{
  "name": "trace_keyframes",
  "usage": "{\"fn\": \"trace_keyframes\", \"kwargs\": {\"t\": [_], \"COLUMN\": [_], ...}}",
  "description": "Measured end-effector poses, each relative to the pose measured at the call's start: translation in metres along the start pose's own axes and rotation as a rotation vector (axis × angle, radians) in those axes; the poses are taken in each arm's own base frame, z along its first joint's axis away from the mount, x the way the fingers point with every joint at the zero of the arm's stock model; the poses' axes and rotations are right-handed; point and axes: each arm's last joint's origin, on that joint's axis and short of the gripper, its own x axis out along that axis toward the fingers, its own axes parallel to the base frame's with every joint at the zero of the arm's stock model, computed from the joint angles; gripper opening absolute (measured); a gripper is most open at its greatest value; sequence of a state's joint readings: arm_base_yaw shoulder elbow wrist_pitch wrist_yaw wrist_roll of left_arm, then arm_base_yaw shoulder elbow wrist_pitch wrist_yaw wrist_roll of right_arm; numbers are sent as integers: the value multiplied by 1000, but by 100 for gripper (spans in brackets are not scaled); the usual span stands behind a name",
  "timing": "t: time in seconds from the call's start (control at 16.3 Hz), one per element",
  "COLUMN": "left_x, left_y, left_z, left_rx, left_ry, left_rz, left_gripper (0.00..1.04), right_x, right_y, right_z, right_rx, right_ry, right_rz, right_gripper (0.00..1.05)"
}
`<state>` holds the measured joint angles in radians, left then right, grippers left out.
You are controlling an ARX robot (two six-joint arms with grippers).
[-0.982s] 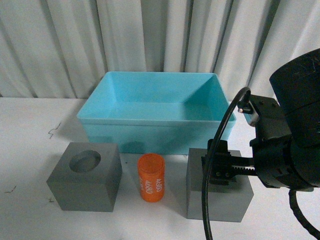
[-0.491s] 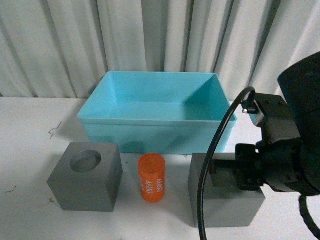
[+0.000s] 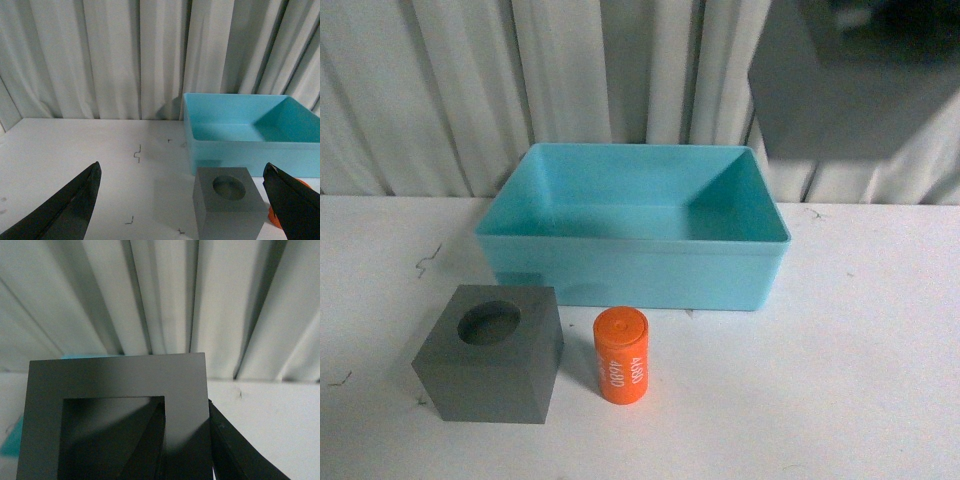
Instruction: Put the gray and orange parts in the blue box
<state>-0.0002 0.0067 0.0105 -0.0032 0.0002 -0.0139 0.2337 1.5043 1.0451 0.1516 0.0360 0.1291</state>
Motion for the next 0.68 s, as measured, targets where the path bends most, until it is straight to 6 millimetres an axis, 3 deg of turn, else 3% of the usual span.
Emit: {"fn": "trace_keyframes", "kwargs": {"t": [0.12, 0.18, 0.37, 0.49, 0.68], "left_x": [0, 0, 0, 0, 0], "left_y": [0, 0, 0, 0, 0], "left_z": [0, 0, 0, 0, 0], "left_rx": [0, 0, 0, 0, 0], "left_ry": [0, 0, 0, 0, 0], "left_rz": [0, 0, 0, 0, 0], "left_gripper": [98, 98, 98, 98, 98], "right_x": [33, 71, 138, 165, 201], "right_y": [3, 7, 26, 48, 64], "right_z": [33, 36, 22, 14, -23], "right_rx": [-32, -44, -49, -41, -32], "right_ry": [-53, -7, 111, 166, 319], "right_rz": [-2, -5, -6, 4, -74], "right_gripper": [19, 19, 18, 18, 18]}}
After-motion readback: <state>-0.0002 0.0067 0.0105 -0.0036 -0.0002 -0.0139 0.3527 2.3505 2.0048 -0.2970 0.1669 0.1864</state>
